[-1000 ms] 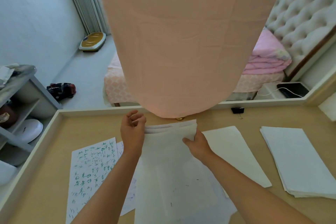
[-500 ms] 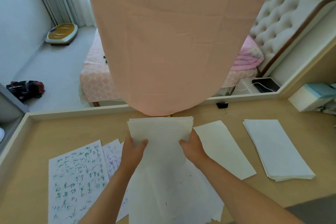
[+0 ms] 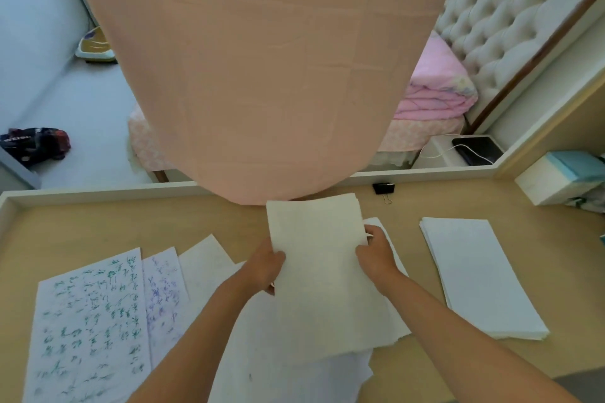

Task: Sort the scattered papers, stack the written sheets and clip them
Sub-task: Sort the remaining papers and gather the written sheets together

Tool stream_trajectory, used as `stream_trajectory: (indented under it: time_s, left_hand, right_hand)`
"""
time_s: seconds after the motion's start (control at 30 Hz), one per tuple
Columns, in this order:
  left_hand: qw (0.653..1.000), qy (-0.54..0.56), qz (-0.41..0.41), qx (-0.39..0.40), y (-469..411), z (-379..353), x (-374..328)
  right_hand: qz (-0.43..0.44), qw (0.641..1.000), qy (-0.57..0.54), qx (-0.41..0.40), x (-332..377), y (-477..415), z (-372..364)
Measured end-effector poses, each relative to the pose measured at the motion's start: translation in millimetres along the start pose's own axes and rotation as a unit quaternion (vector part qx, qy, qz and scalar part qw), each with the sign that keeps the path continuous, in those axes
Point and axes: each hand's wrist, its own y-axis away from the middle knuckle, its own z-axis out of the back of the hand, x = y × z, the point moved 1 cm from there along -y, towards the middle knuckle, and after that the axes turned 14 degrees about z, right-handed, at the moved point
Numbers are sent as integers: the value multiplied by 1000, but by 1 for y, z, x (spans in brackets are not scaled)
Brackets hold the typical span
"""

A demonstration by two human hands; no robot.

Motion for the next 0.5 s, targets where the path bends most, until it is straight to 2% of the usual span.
stream_trajectory:
  time_s: [0.1,0.27,0.37,0.43,0.5]
  left_hand:
    - [998,13,58,24,-18,-68,-7]
    - [990,18,95,-98,-59,-149,-7]
    - [988,0,123,-97,-84,-170,-6]
    - [982,-30,164,-91,-96,-178,-4]
    - [976,-60,189,-92,-102,-185,-5]
  right_hand:
    - [-19,999,35,-3,-40,-18,40]
    - [-30,997,60,26,-90,-57,83]
    - [-23,994,81,64,-110,-81,90]
    - [-13,984,139,114,-119,-91,89]
    - [-2,951,249,182,-130,-97,89]
